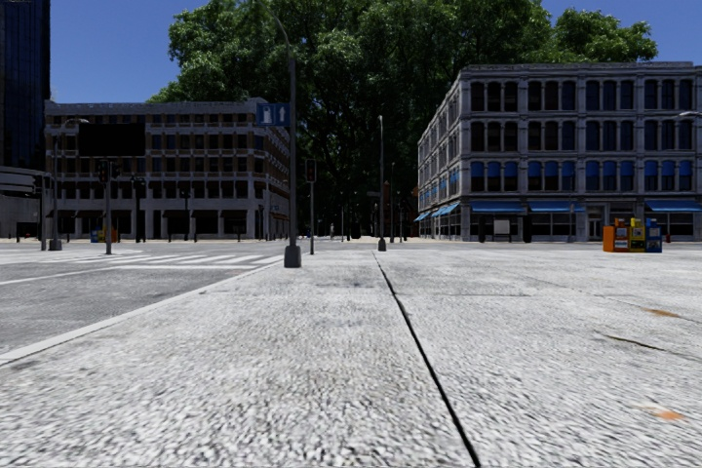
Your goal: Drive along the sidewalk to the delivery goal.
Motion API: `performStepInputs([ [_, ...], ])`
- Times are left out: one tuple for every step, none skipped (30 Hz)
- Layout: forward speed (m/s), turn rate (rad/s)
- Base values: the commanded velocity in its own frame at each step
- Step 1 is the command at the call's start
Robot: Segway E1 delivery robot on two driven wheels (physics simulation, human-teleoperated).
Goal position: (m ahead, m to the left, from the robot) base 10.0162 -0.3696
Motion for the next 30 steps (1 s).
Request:
performStepInputs([
  [2.00,0.00],
  [2.00,0.00],
  [2.00,0.00],
  [2.00,0.00],
  [2.00,0.00],
  [2.00,0.00],
  [2.00,0.00],
  [2.00,0.00],
  [2.00,0.00],
  [2.00,0.00],
  [2.00,0.00],
  [2.00,0.00],
  [2.00,0.00],
  [2.00,0.00],
  [2.00,0.00],
  [2.00,0.00],
  [2.00,0.00],
  [2.00,0.00],
  [2.00,0.00],
  [2.00,0.00],
  [2.00,0.00],
  [2.00,0.00],
  [2.00,0.00],
  [2.00,0.00],
  [2.00,0.00],
  [2.00,0.00],
  [2.00,0.00],
  [2.00,0.00],
  [2.00,0.00],
  [2.00,0.00],
])
